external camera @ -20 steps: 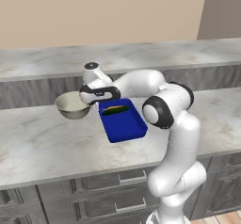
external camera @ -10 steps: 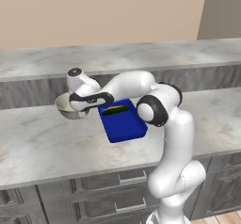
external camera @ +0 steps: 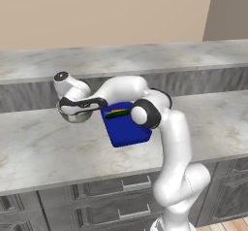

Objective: Place the two vegetables and bowl onto the tray for setting up a vegetable dip station.

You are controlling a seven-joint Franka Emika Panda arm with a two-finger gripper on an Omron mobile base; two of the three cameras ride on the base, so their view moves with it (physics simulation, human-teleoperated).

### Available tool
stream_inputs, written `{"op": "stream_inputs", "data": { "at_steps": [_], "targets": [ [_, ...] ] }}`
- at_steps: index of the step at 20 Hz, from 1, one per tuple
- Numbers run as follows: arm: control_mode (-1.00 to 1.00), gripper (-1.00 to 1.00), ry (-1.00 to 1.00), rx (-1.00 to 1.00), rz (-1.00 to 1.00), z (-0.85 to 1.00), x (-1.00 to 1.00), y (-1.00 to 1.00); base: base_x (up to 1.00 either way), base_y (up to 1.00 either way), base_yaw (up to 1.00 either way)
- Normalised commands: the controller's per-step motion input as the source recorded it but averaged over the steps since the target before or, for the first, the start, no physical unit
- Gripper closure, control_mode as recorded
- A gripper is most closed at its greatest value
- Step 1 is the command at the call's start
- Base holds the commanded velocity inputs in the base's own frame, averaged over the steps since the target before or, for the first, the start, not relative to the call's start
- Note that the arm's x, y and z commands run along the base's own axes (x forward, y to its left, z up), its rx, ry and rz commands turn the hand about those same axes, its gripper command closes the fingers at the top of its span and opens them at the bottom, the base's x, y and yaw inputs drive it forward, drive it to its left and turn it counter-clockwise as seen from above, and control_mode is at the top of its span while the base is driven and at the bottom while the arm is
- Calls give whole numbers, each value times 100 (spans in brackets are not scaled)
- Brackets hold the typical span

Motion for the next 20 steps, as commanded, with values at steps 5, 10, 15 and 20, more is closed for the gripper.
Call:
{"op": "stream_inputs", "data": {
  "at_steps": [5, 10, 15, 20],
  "targets": [
    [-100, -100, 0, 0, 0, -5, 33, 20, 0, 0, 0],
    [-100, -100, 0, 0, 0, -2, 0, 0, 0, 0, 0],
    [-100, -100, 0, 0, -1, -9, -12, -13, 0, 0, 0],
    [-100, -100, 0, 0, -2, -7, -22, -17, 0, 0, 0]
  ]
}}
